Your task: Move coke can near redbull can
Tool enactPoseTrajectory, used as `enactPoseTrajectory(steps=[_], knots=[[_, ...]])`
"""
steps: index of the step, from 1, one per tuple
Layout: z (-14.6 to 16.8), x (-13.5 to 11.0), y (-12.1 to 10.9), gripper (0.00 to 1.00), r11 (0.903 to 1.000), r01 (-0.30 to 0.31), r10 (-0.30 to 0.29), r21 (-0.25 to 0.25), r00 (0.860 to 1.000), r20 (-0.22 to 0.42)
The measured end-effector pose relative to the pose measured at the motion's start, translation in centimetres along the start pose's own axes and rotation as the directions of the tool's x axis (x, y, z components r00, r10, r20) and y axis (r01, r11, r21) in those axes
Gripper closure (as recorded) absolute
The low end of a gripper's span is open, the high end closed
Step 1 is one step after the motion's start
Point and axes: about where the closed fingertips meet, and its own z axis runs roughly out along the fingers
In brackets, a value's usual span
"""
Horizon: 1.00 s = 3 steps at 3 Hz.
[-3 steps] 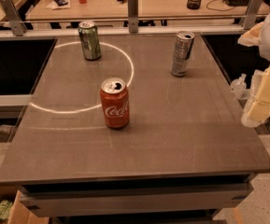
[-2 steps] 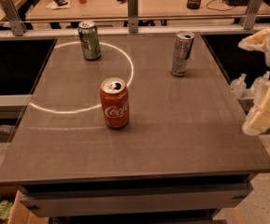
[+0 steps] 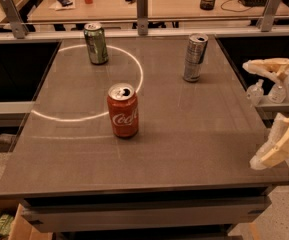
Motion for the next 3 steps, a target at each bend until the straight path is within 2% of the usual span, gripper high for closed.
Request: enactPoseTrajectory(steps=[1,2,3], knots=[[1.4,-2.6,1.6,0.0,0.9981,-0.026,0.036,-0.056,0.98,0.196],[2.4,-5.2,2.9,0.0,0.9905,-0.083,0.117,-0.109,0.93,0.35],[3.5,-5.9,3.9,0.0,0.9805,-0.142,0.187,-0.136,0.882,0.432]])
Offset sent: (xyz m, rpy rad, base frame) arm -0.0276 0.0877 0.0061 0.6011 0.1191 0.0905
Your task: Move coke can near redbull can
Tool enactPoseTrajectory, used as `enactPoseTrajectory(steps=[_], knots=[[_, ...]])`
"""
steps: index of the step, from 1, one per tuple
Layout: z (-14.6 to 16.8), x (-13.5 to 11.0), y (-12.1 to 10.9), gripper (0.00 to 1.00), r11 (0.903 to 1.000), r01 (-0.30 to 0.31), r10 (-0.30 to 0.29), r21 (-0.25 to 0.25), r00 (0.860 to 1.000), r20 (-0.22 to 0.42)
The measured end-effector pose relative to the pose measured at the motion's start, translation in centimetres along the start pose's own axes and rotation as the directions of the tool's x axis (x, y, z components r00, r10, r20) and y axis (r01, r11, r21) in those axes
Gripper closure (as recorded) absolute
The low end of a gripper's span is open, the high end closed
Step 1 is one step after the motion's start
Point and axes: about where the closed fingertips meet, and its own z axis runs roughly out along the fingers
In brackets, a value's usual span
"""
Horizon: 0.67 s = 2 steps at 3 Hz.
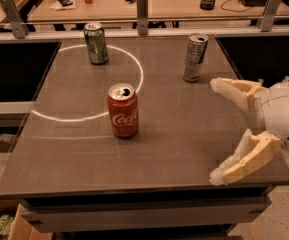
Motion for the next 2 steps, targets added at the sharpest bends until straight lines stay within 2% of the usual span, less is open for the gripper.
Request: enactPoseTrajectory(steps=[1,2], knots=[[0.4,3.23,0.29,0.0,0.9977,-0.064,0.062,0.02,0.993,0.101],[0.4,3.23,0.29,0.0,0.9977,-0.064,0.062,0.02,0.993,0.101]])
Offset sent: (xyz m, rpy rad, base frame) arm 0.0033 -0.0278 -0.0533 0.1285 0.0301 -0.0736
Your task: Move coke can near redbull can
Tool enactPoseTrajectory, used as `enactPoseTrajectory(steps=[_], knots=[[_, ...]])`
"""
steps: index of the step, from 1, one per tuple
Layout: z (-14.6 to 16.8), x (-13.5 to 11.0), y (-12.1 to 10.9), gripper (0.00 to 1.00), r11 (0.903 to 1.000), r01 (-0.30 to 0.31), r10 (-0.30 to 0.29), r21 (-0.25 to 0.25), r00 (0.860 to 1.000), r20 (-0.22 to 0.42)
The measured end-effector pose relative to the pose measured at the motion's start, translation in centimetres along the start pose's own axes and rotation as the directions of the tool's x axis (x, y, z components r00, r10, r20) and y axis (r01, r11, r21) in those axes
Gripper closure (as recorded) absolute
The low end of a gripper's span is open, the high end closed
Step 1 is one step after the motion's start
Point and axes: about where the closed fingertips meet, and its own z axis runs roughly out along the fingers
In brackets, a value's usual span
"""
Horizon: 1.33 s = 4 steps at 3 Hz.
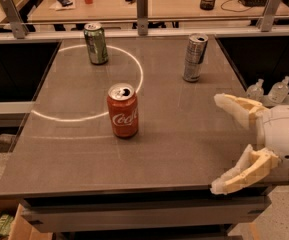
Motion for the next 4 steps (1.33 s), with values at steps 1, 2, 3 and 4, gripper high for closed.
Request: enactPoseTrajectory(steps=[1,2,3,4], knots=[[1.9,0.7,0.6,0.0,0.9998,-0.001,0.001,0.022,1.0,0.01],[5.3,1.6,0.8,0.0,0.9977,0.02,-0.022,0.065,0.999,0.042],[8.3,1.6,-0.5,0.0,0.9896,0.078,-0.087,0.121,0.993,0.074],[10.3,0.5,-2.2,0.0,0.9782,0.099,-0.122,0.183,0.985,0.119]])
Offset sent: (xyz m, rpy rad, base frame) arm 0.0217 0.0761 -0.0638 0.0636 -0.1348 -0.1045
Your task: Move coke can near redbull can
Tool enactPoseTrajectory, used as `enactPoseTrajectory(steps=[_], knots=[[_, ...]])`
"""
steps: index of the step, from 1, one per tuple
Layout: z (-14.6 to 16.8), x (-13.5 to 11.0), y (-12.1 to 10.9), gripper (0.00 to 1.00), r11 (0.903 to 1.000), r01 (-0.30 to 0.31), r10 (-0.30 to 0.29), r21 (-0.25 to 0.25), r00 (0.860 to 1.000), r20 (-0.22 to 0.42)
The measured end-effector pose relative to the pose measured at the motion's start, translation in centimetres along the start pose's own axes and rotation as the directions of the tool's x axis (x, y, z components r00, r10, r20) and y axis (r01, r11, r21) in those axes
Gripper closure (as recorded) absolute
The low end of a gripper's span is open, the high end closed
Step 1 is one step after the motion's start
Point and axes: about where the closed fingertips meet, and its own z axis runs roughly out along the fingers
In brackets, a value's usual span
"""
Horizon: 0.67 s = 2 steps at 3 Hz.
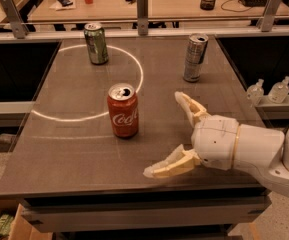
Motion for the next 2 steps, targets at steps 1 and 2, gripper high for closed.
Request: enactPoseTrajectory(steps=[1,2], knots=[[2.0,-0.3,-0.8,0.0,0.9978,-0.04,0.038,0.052,0.999,0.039],[4.3,-0.3,-1.0,0.0,0.9921,-0.101,0.096,0.074,0.993,0.07]])
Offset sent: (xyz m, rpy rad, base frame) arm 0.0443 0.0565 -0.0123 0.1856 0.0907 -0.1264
